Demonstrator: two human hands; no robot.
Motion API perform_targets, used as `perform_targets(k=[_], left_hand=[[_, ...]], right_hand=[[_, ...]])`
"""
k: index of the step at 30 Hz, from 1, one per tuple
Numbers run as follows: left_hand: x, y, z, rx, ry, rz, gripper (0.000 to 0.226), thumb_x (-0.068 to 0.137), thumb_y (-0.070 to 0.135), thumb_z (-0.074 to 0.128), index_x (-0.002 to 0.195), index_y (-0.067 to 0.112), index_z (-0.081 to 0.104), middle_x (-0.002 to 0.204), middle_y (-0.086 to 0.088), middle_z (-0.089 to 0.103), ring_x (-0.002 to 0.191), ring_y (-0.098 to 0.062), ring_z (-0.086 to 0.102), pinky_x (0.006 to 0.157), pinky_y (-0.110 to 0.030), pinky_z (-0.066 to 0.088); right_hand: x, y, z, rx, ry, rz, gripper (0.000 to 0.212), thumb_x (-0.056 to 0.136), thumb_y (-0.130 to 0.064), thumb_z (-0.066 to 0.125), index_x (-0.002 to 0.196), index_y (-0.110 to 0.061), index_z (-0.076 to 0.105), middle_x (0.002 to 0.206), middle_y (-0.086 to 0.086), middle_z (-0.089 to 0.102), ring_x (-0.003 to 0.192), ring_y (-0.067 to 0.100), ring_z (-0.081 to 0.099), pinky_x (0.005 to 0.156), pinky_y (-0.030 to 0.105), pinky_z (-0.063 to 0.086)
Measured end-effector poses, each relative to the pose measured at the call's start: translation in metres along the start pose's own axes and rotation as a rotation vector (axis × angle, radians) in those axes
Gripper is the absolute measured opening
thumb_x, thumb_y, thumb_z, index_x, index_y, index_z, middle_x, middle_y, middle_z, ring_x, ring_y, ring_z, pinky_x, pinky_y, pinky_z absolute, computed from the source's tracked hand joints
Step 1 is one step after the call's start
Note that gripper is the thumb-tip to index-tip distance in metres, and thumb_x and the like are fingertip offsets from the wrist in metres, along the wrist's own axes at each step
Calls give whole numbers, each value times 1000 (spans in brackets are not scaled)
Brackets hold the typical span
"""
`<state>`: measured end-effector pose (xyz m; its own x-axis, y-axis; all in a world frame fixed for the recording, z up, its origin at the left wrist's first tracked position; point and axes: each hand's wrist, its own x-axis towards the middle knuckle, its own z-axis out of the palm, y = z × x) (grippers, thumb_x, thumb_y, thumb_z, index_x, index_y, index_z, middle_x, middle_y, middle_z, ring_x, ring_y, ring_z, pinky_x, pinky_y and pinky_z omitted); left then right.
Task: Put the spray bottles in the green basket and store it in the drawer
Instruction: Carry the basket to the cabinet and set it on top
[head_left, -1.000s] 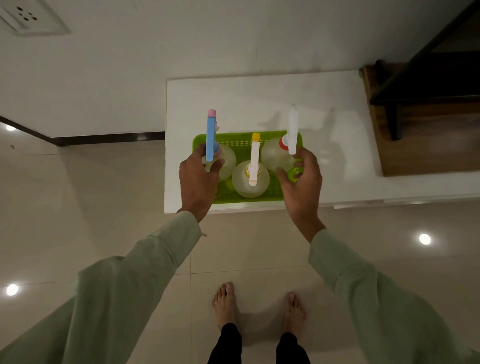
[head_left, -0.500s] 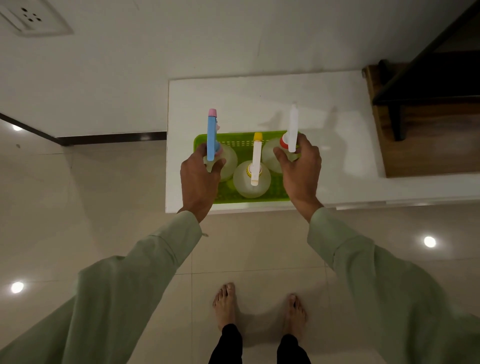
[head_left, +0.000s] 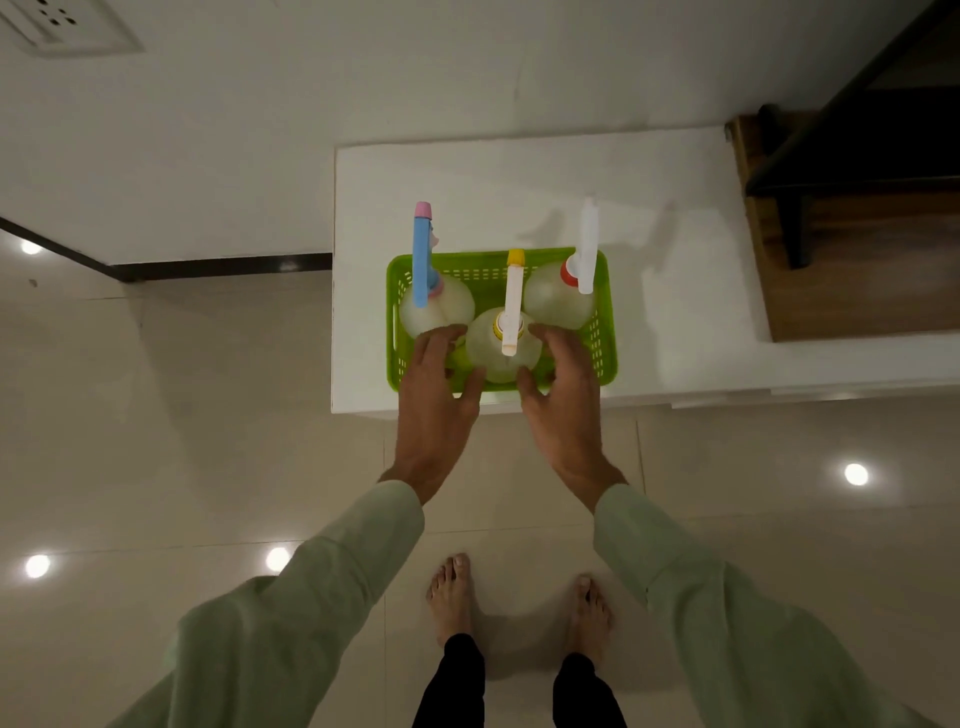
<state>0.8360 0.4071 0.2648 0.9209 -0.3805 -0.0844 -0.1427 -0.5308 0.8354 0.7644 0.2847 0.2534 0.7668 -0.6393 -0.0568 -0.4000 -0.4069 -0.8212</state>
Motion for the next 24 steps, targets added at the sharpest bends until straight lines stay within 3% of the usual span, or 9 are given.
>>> perform_targets(k=[4,9,13,16,20,24], left_hand=[[5,0,9,-5,-106,26,57,90,17,67,141,25,45,136,0,58,115,-11,56,90,-20,50],[10,0,12,24,-75,41,44,90,14,66,132,21,56,129,1,64,112,-15,60,90,-33,58],[5,-2,12,36,-73,60,44,91,12,66,133,17,55,131,-3,62,113,-20,61,89,-24,54],[1,2,9,26,-59,39,45,91,13,65,135,15,53,132,-5,61,116,-23,59,95,-33,55],[-16,3,-2,11,97,51,33,92,13,63,124,17,59,124,-1,61,108,-19,61,93,-29,54],[-56,-12,-2,-54,184,-29,11,94,15,60,104,18,64,103,5,63,90,-12,62,79,-23,53]], right_hand=[[8,3,2,-108,-66,-75,53,91,-15,69,141,-22,53,139,-2,57,127,19,47,95,22,39],[13,3,2,-129,-74,-108,47,91,-11,68,136,-21,58,132,0,62,121,21,48,97,24,37],[14,3,1,-143,-71,-123,47,91,-10,69,137,-18,58,134,3,62,123,24,49,98,25,37],[11,2,-3,-117,-80,-110,48,91,-9,68,137,-16,57,137,4,60,128,23,49,100,24,40],[-8,4,-16,-22,166,-98,31,91,2,60,120,-6,65,121,10,63,114,28,60,91,35,55],[-46,24,-26,92,439,-24,19,88,4,50,99,-5,63,97,6,60,84,22,59,72,24,47]])
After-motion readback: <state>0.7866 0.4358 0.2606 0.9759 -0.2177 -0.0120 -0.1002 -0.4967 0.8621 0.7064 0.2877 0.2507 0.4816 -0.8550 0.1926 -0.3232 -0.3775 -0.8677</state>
